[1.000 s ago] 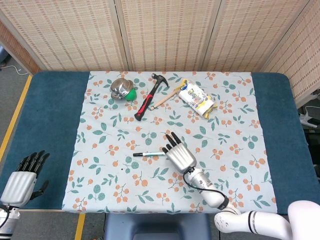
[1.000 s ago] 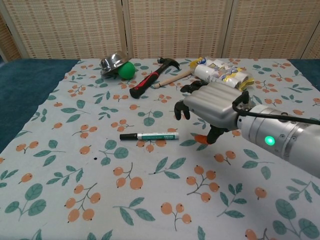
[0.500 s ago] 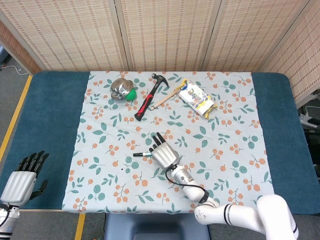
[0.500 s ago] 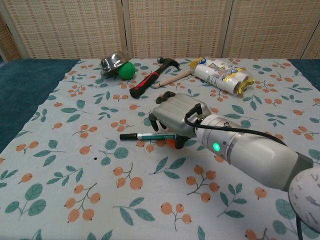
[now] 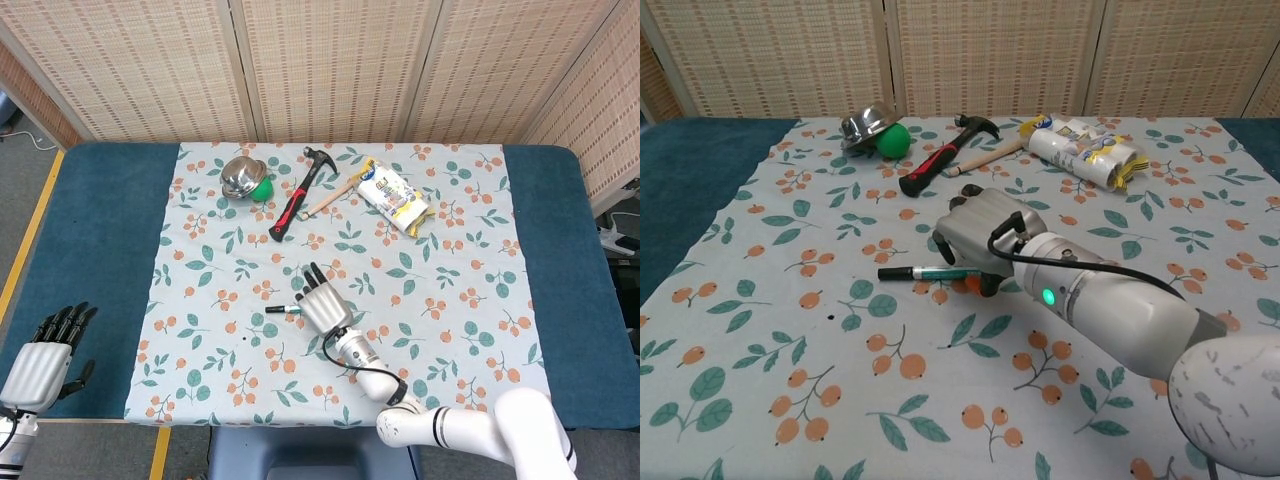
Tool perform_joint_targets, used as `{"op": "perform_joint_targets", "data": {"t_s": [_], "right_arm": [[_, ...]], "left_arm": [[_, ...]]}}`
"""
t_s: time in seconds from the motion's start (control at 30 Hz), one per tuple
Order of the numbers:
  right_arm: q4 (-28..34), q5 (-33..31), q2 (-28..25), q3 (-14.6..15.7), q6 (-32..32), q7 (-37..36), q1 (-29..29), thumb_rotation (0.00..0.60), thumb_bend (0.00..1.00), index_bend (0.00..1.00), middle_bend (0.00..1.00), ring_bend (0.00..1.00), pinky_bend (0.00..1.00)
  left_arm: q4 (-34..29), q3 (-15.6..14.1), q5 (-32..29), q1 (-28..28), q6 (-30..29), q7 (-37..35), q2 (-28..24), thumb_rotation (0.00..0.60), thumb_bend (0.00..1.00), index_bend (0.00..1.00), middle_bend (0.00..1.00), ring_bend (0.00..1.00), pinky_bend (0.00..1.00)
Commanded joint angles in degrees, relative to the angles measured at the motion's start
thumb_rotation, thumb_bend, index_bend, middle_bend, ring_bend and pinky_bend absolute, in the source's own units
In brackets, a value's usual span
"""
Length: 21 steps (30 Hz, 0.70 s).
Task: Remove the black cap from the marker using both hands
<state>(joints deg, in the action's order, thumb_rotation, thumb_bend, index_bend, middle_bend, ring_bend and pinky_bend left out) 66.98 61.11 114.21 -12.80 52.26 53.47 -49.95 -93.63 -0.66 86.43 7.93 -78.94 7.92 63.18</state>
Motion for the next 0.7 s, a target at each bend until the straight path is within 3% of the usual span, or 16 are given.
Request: {"op": "perform_joint_targets", "data": {"t_s": [0.03,0.5,0.7], "right_arm": [[-0.19,-0.39,0.28,0.30,0.16,0.13,-0.22,0.600,0.31,0.41,0.40,0.10,0.00],[-1.26,-0.42,1.10,1.61,1.47,-0.54,-0.60,0.600,0.32,0.50,0.46,0.16,0.00],[-1.19,-0.77,1.30,2.16,1.50,-1.33,-0.38,0.600,0.34,0.64,0.58,0.27,0.02]], "left_arm": [[-0.04,-0.03,-0.05,0.01,0.07,0.09,0.00,0.600,0.42,0.00,0.00,0.00,0.11],[-0.42,-0.17,-0.74,0.25,0.95,0.94,0.14,0.600,0.42,0.00,0.00,0.00,0.11],[-0.86,-0.13,-1.23,0.21,1.05,1.40,-0.07,0.600,0.42,0.00,0.00,0.00,0.11]]}}
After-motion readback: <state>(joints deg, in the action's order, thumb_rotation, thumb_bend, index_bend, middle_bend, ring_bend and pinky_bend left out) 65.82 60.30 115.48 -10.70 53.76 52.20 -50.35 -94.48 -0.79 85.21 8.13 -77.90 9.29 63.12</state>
